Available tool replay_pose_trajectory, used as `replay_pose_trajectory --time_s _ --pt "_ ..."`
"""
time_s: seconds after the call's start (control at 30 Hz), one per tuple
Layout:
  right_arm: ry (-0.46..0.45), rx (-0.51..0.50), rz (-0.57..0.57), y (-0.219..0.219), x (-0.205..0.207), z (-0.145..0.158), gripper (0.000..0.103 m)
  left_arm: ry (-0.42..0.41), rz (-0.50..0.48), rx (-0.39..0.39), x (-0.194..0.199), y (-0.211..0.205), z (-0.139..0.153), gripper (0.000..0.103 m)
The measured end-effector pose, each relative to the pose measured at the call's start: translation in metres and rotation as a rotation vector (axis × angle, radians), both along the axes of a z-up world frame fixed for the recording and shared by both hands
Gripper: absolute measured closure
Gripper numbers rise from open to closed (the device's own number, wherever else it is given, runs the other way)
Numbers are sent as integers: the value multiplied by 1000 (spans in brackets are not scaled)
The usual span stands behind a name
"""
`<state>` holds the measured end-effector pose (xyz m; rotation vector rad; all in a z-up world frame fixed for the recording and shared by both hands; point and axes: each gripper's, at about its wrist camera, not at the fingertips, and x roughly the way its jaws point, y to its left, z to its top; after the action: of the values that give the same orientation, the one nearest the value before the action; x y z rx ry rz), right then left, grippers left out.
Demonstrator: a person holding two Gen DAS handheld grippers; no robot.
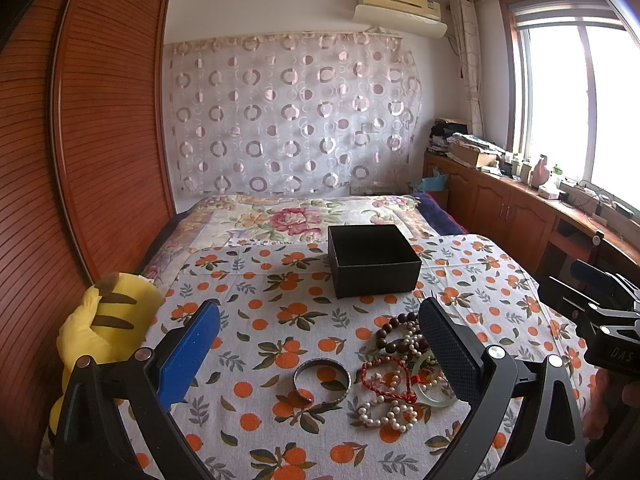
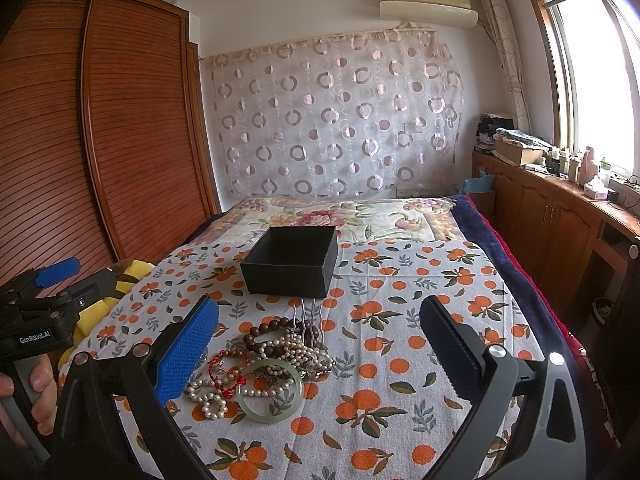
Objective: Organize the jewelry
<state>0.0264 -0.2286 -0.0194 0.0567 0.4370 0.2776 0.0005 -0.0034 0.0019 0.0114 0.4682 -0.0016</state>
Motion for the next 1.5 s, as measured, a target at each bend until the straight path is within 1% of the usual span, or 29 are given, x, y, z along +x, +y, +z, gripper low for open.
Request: replay_pose_trajectory --time_s 0.17,0.27,0.33,0.4,0.57,0.63,0.73,0.8,0.83,0.9,0.93,1.0,1.1,1.2,1.37,1.5 --pt "1 -1 1 0 0 0 2 1 1 -1 0 0 0 7" --pt "0 0 2 0 0 -1 2 3 0 -1 0 -5 8 7" --pt "3 -1 4 0 1 -1 2 7 -1 -2 1 -5 8 7" --pt "15 -6 21 1 0 -2 2 16 -3 -5 4 -3 5 7" --pt "51 -31 57 11 0 -6 2 88 -10 -8 16 8 -19 7" --pt "67 -37 82 14 1 -10 5 115 -19 -8 20 11 -29 7" --pt "104 -49 123 18 5 -26 15 148 -36 -21 24 18 -42 7" --pt "134 -59 145 21 11 -39 28 167 -47 -28 25 21 -49 7" --pt "149 -63 154 22 12 -43 32 179 -53 -30 27 23 -53 7" --pt "175 -69 170 23 16 -53 43 199 -66 -28 29 25 -60 7" --pt "190 -72 178 24 18 -57 46 206 -70 -26 31 26 -63 7" --pt "217 -75 194 26 23 -67 57 227 -85 -32 34 27 -70 7" --pt "266 -80 215 28 30 -79 66 259 -98 -35 38 27 -76 7" --pt "309 -87 241 30 36 -88 69 295 -114 -30 44 26 -86 7" --pt "351 -96 258 34 46 -98 69 358 -157 -32 58 24 -100 7" --pt "374 -111 267 38 54 -103 70 401 -191 -16 70 20 -108 7"
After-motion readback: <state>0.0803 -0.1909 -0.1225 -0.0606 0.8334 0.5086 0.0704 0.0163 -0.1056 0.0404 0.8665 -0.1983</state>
